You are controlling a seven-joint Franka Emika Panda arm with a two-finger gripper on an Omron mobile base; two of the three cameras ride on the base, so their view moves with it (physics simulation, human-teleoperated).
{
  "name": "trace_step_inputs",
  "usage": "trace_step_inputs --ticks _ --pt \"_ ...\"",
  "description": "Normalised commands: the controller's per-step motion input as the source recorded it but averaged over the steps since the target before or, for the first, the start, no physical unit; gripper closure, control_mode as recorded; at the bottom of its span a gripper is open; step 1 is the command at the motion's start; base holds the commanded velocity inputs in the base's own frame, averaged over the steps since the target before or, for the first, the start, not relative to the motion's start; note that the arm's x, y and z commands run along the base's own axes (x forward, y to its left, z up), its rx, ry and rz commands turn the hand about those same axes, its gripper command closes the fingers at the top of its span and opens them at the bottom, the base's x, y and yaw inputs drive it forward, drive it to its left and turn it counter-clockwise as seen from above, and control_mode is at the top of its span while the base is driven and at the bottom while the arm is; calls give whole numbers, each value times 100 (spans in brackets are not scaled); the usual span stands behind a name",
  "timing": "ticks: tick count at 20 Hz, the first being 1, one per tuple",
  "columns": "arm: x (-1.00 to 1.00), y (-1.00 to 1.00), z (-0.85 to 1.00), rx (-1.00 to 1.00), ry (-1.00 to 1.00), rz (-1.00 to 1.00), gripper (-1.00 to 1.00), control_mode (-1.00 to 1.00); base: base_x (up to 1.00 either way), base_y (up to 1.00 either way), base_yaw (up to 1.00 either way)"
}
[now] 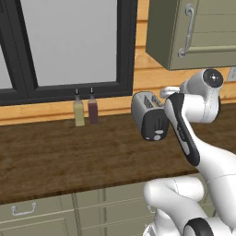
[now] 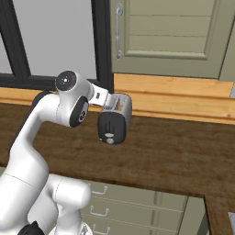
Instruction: Start the toaster. Once the lever pops up, take the bread to the plate on the dining counter.
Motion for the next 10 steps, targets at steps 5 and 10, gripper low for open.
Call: trace_step_inputs --ticks 5,10 --pt "0 0 0 0 0 0 -100 -100 0 0 0" --pt "0 0 0 0 0 0 -100 -100 0 0 0"
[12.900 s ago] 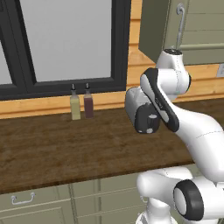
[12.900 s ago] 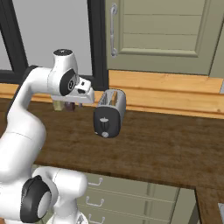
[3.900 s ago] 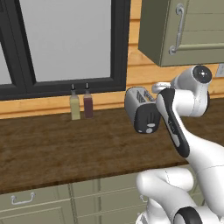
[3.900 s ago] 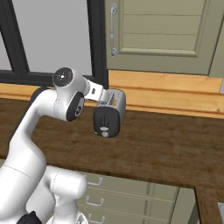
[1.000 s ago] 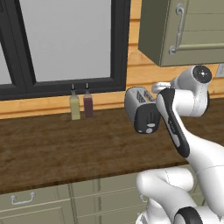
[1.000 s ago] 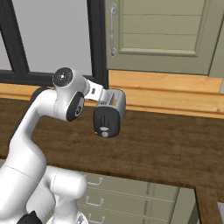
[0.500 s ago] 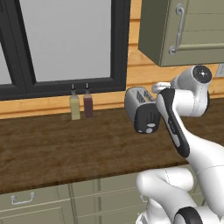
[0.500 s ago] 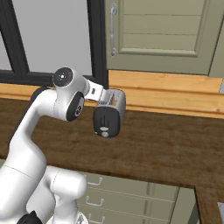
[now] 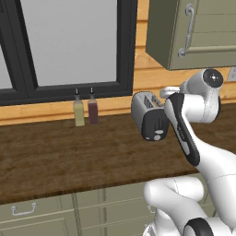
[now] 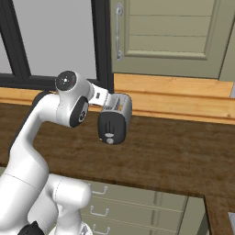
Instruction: Start the toaster. Once the lever pops up, take the bread to the plate on the dining counter.
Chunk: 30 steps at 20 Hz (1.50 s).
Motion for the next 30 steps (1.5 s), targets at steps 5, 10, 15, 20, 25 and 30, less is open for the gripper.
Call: trace_step_inputs --ticks 5,10,15,20,25,30 --pt "0 0 0 0 0 0 -100 -100 0 0 0" --pt "0 0 0 0 0 0 -100 -100 0 0 0" --pt "0 0 0 0 0 0 -100 -100 0 0 0" --pt "0 0 0 0 0 0 -100 -100 0 0 0" --pt "0 0 0 0 0 0 -100 -100 0 0 0" --pt "0 0 0 0 0 0 -100 -100 0 0 0"
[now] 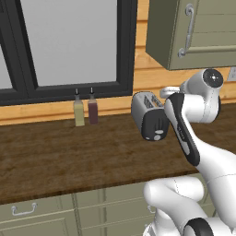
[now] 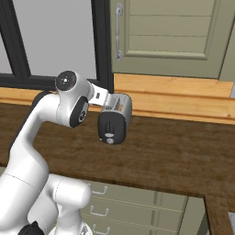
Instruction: Start the toaster. Once the lever pops up, take the bread to the plate on the dining counter.
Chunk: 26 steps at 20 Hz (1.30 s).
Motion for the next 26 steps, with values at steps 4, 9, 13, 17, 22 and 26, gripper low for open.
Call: trace_step_inputs --ticks 4,9,13,17,22,26 --pt "0 0 0 0 0 0 -100 -100 0 0 0" --pt "0 0 0 0 0 0 -100 -100 0 0 0" --pt "0 0 0 0 0 0 -100 -100 0 0 0" --pt "0 0 0 0 0 0 -100 -100 0 0 0" --pt "0 0 0 0 0 0 -100 -100 0 0 0" --pt "0 0 0 0 0 0 -100 -100 0 0 0"
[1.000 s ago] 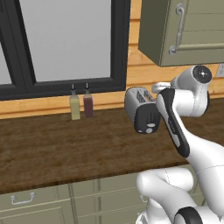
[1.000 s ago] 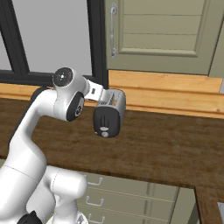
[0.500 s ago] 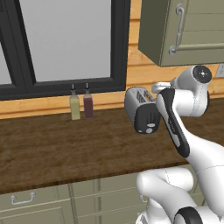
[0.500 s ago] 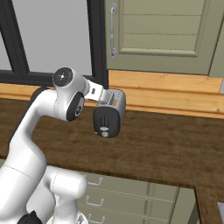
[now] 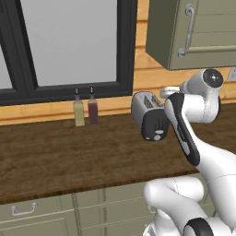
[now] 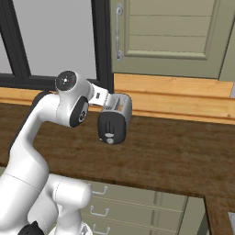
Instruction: Start the toaster. Once the lever pops up, take the bread to the plate on the dining counter.
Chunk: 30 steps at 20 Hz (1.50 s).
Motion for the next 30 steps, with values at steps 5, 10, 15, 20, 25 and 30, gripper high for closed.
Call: trace_step_inputs --ticks 5,10,15,20,25,30 --pt "0 0 0 0 0 0 -100 -100 0 0 0" --pt "0 0 0 0 0 0 -100 -100 0 0 0" --pt "0 0 0 0 0 0 -100 -100 0 0 0" --pt "0 0 0 0 0 0 -100 -100 0 0 0" --pt "0 0 0 0 0 0 -100 -100 0 0 0" --pt "0 0 0 0 0 0 -100 -100 0 0 0"
